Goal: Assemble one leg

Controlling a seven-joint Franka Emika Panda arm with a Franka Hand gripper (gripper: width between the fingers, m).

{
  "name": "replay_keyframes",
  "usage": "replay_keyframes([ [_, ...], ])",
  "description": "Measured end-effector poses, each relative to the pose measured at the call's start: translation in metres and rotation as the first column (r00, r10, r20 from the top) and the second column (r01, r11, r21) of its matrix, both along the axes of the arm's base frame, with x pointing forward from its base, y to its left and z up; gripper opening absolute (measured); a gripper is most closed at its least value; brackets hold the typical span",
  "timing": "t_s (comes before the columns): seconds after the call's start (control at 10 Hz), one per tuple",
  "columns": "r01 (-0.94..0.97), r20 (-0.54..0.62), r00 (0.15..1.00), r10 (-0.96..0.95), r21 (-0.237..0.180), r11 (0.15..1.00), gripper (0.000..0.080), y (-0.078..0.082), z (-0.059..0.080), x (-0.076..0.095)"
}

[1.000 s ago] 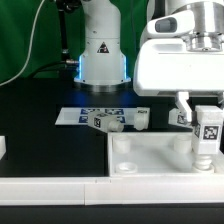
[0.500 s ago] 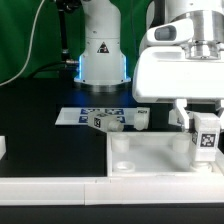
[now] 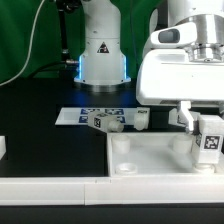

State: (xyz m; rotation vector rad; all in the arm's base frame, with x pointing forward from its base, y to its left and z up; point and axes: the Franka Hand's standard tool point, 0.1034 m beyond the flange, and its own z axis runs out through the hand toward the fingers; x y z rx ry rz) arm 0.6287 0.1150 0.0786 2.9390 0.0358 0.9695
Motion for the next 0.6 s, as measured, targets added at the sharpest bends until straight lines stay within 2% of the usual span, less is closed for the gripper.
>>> replay_keyframes([
  [0.6,0.018,-0.035,0.999,-0.018,0.009,1.0,0.0287,-0.0073,0.0008,0.0029],
])
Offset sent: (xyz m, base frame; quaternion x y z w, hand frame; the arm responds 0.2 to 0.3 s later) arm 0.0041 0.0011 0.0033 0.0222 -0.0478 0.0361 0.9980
